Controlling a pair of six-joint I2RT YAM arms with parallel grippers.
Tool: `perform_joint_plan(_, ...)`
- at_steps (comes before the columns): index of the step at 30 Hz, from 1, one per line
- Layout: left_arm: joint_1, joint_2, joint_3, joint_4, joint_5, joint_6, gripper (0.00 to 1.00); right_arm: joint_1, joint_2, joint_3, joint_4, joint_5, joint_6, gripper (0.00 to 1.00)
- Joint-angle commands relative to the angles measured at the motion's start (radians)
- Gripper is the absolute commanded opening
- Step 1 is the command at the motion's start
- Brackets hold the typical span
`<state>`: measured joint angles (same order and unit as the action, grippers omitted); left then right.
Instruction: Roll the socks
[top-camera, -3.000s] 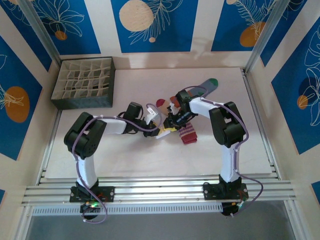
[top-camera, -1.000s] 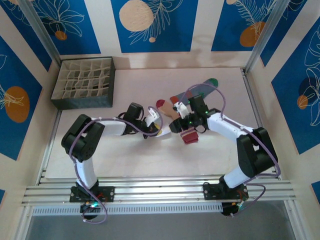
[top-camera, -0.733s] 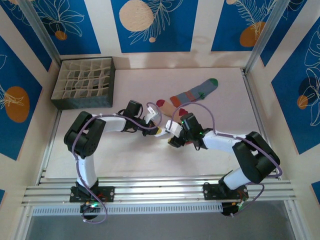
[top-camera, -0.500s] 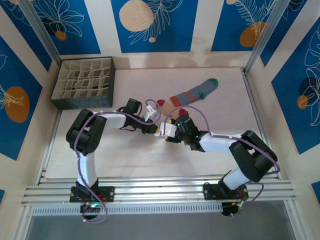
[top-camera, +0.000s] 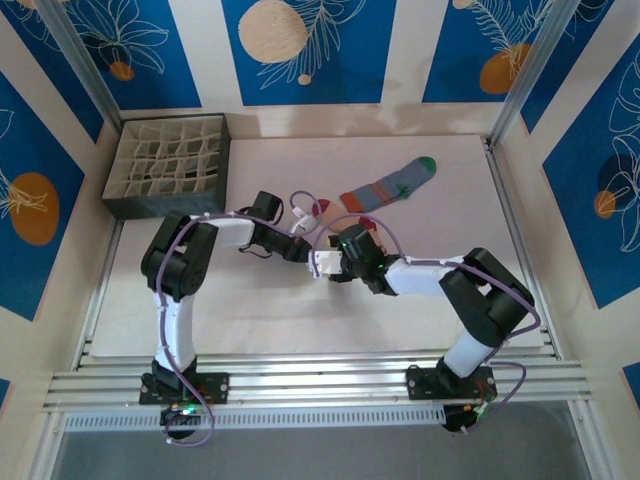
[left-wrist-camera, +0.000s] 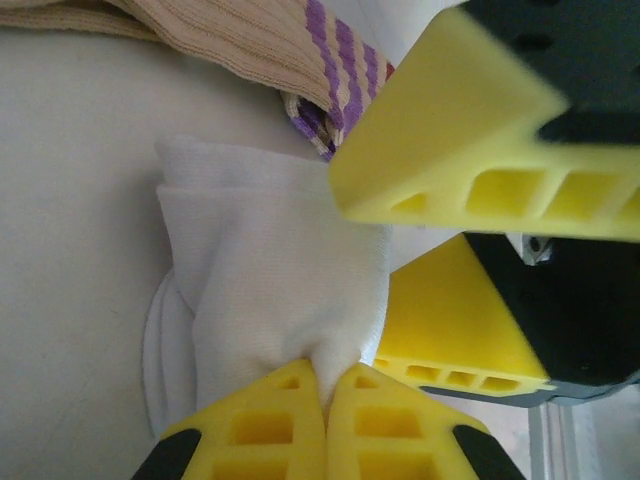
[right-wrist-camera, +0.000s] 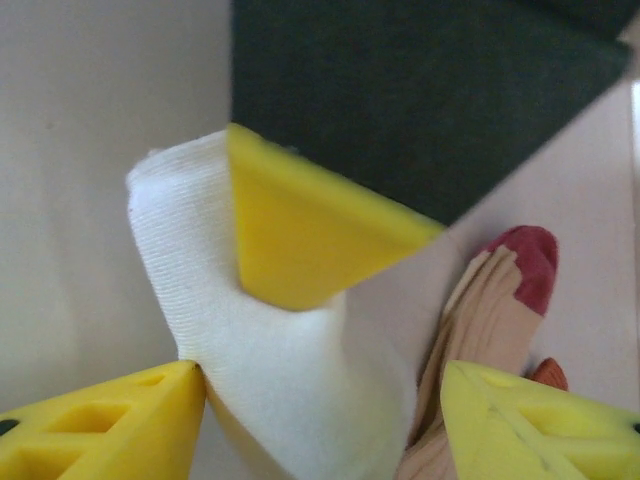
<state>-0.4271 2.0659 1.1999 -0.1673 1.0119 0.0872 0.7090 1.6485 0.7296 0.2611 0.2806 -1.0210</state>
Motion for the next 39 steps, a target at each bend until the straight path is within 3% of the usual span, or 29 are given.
perform_joint_plan(1,0.01,0.071,0.003,-0.122,-0.018,-0.021,0.0,0.007,0.04,0.055,-0.11,-0.031,-0.049,0.62)
perform_joint_plan(8,0.013,0.097,0.044,-0.167,0.021,-0.025,0.01,0.001,0.118,0.133,-0.249,-0.065,-0.047,0.54)
perform_joint_plan(9,0.013,0.096,0.046,-0.168,0.024,-0.026,0.01,0.0,0.127,0.145,-0.266,-0.067,-0.044,0.49)
perform_joint_plan(13,0.016,0.056,0.025,-0.134,0.019,-0.025,0.04,0.001,0.127,0.186,-0.34,-0.098,0.018,0.08)
perform_joint_plan(15,0.022,0.012,-0.014,-0.059,0.02,-0.041,0.14,-0.005,0.104,0.192,-0.363,-0.124,0.072,0.0)
perform_joint_plan(21,0.047,-0.192,-0.203,0.348,0.023,-0.111,0.37,-0.051,0.039,0.276,-0.578,-0.265,0.331,0.0)
perform_joint_plan(24,0.05,-0.27,-0.282,0.543,0.014,-0.145,0.43,-0.083,0.022,0.318,-0.649,-0.336,0.47,0.0)
perform_joint_plan(32,0.05,-0.358,-0.489,1.12,-0.032,-0.329,0.53,-0.189,0.011,0.433,-0.751,-0.597,0.718,0.0)
perform_joint_plan(39,0.045,-0.347,-0.543,1.354,0.006,-0.456,0.57,-0.27,-0.026,0.482,-0.767,-0.863,0.808,0.0)
